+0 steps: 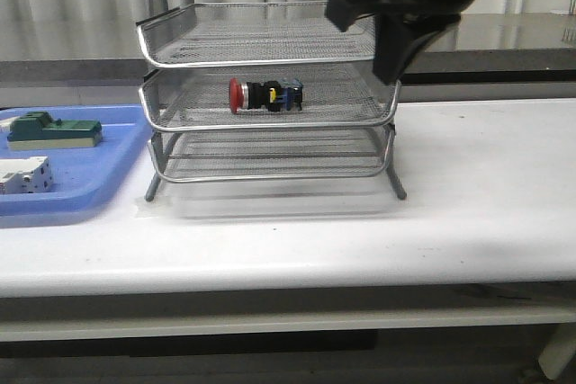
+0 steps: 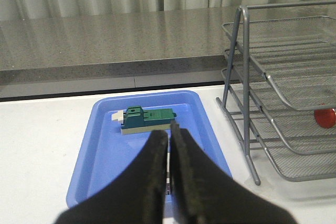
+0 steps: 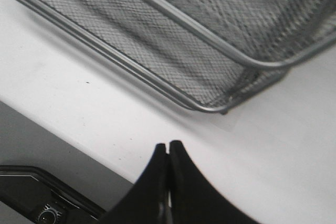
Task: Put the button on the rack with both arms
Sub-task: 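Withdraw the right gripper upward from the rack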
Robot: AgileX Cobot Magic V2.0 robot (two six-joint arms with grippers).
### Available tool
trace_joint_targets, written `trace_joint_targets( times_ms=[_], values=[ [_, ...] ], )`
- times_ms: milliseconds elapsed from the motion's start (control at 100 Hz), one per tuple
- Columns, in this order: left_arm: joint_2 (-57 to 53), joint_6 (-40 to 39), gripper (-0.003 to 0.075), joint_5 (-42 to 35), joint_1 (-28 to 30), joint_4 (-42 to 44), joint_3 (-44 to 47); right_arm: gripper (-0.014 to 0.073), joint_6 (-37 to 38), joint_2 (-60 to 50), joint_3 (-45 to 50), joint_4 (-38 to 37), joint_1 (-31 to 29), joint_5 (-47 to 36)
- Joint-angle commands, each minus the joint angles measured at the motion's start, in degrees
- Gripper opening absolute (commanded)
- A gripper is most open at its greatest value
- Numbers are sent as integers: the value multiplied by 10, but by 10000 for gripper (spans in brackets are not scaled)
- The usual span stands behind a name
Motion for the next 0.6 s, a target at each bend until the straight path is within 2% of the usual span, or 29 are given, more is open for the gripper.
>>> trace_joint_targets(
  times_ms=[0,390,590],
  values=[
    [2,-5,4,-47,0,-7,-16,-67,6,-64,19,-4,-25,-35],
    [2,-5,4,-47,0,-7,-16,-67,47,-259,184,-4,-162,-129],
    [2,-5,4,-47,0,-7,-16,-67,54,-347,253,-4,-198,-178]
  ],
)
